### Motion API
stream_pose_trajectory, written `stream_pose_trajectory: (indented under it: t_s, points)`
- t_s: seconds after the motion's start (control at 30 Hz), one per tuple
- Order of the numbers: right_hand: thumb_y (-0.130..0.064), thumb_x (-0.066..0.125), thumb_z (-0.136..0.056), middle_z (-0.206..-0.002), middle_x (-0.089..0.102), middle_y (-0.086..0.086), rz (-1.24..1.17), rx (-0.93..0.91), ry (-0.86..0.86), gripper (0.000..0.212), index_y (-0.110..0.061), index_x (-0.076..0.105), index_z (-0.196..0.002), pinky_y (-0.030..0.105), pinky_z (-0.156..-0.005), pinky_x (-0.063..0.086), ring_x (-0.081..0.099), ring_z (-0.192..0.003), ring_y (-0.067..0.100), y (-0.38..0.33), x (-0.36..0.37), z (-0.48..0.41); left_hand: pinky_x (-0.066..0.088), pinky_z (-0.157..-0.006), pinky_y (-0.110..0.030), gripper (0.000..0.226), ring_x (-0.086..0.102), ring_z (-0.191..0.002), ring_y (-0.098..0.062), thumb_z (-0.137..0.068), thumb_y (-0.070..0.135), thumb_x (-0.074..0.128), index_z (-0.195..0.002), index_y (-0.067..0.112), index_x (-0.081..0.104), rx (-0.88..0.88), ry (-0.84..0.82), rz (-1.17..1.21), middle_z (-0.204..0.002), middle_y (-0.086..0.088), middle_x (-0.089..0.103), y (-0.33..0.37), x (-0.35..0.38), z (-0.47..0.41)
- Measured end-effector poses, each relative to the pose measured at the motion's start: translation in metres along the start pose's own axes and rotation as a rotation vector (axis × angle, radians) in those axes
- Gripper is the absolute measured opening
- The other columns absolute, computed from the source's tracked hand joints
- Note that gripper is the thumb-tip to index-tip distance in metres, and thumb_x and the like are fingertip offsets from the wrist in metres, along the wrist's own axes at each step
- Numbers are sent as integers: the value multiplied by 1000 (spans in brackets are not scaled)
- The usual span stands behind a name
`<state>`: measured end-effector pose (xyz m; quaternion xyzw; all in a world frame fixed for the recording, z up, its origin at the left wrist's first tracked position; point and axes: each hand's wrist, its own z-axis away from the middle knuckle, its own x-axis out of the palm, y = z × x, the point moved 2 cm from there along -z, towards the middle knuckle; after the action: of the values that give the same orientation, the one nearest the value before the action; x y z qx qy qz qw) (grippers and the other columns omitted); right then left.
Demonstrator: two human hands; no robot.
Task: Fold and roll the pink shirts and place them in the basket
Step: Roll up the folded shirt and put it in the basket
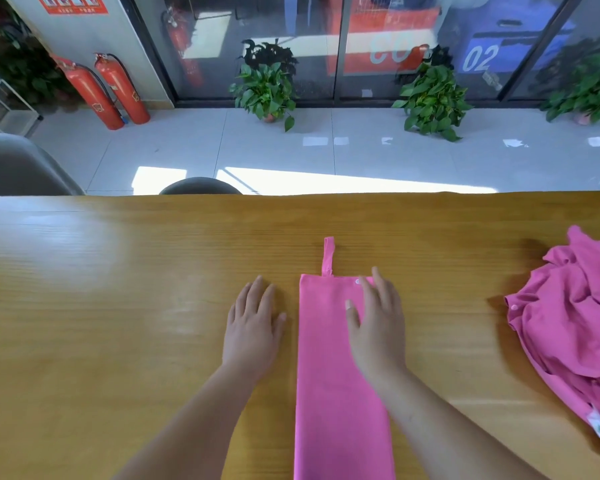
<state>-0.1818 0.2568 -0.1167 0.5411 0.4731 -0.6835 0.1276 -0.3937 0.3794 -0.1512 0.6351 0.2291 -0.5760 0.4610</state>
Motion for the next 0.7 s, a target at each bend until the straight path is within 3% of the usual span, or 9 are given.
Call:
stream_pose_trajectory:
  t_s: [0.07,0.13,0.23,0.37,0.7]
  points:
    - [-45,48,-109,-177,11,-2,133,-123,-105,57,-27,38,-163,52,-130,21,4,-164,26,-16,12,30,19,-131,-49,66,1,-164,-22,-110,55,41,-167,26,27,85,-6,-66,-178,1,9,-16,7,24]
    - [-58,33,-110,-178,-5,-3,272,-175,-231,65,-33,19,-168,57,-131,13,-11,-163,28,-27,26,47,16,-132,-50,70,-2,-165,-22,-110,57,41,-169,25,24,141,-6,-94,-178,0,5,-23,8,40]
    - [-72,18,-106,-177,-17,-1,446,-200,-318,73,-38,1,-169,64,-129,8,-19,-161,34,-25,40,43,18,-131,-51,70,-3,-165,-21,-109,59,39,-169,27,23,125,-24,-131,-178,2,3,-22,3,45]
    - [-82,13,-99,-176,-19,-2,479,-180,-325,81,-42,-5,-167,67,-127,5,-21,-161,34,-21,44,12,20,-130,-52,68,0,-165,-21,-108,56,44,-167,26,28,111,-8,-108,-178,3,8,-18,0,45]
    - [-85,8,-97,-177,-16,-7,475,-161,-263,81,-45,-4,-167,66,-127,2,-16,-162,31,-30,59,-44,21,-130,-51,68,3,-165,-21,-105,51,52,-165,26,34,113,27,-79,-177,2,13,-20,0,46]
